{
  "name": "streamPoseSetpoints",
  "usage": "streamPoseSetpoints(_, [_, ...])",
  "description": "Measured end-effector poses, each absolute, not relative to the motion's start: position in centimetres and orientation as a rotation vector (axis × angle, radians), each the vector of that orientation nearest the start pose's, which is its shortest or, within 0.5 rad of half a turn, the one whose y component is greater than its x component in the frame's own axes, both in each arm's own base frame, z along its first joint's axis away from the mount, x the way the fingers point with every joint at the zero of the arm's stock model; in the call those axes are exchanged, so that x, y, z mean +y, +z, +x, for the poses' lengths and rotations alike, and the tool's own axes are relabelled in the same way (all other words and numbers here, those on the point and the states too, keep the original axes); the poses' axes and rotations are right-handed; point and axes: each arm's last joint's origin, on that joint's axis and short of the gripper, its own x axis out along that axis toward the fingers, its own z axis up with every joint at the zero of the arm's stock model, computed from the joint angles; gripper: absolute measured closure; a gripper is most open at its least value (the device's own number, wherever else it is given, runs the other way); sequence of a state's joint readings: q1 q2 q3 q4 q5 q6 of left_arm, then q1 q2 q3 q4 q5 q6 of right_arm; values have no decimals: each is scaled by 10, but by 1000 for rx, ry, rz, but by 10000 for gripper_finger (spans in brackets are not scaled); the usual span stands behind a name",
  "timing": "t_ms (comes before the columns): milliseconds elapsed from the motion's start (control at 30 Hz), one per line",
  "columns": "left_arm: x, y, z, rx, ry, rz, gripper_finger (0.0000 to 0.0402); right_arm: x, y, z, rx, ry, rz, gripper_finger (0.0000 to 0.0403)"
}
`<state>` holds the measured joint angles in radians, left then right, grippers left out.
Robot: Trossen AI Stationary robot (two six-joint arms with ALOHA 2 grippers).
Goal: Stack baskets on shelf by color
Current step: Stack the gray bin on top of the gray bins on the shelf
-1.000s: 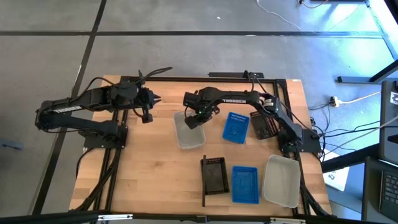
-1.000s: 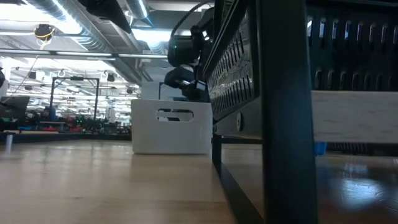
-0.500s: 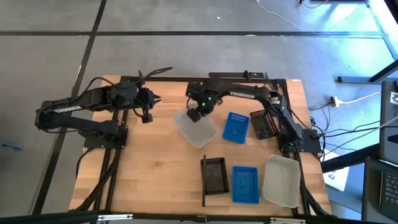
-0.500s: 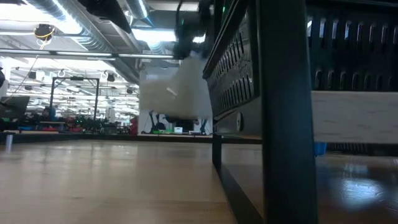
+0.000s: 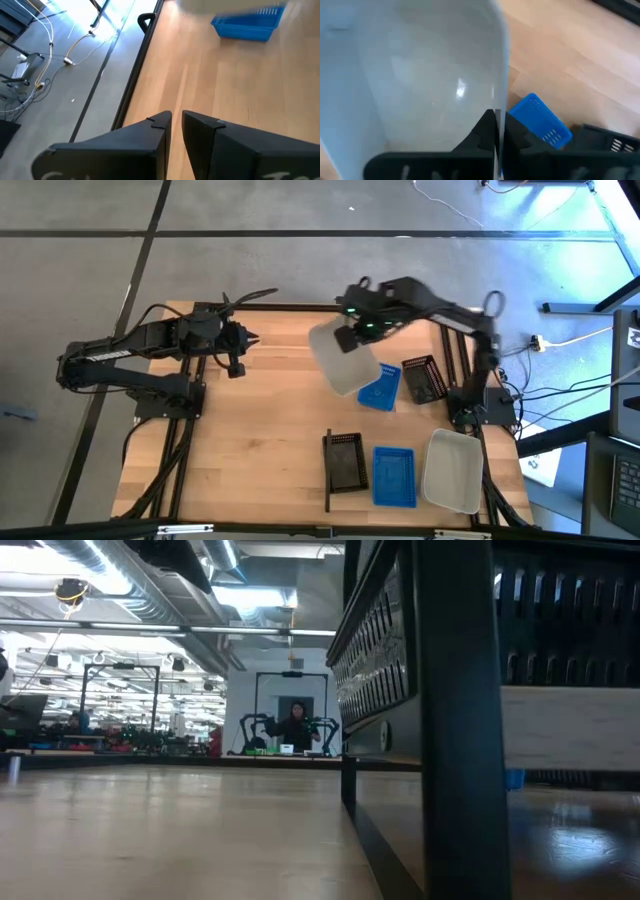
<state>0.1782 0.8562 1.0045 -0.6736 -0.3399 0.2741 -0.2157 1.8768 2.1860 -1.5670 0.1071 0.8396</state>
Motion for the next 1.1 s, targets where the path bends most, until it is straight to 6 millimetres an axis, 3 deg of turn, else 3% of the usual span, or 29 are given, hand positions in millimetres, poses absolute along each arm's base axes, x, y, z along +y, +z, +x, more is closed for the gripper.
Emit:
streamPoseSetpoints(267, [38, 353, 160, 572, 432, 309, 365, -46, 456, 272, 791, -840, 803, 403])
streamPoseSetpoints(567, [34, 364, 167, 420, 242, 361, 365, -13, 489, 224, 625, -775, 943, 403])
streamPoseSetpoints(833, [36, 370, 169, 340, 177, 366, 365, 15, 496, 204, 629, -667, 1133, 403])
streamPoseSetpoints(967, [41, 370, 168, 348, 198, 388, 363, 25, 476, 191, 705, -702, 1176, 403])
streamPoseSetpoints(1100, [47, 369, 168, 363, 221, 412, 365, 25, 455, 159, 737, -762, 1256, 403])
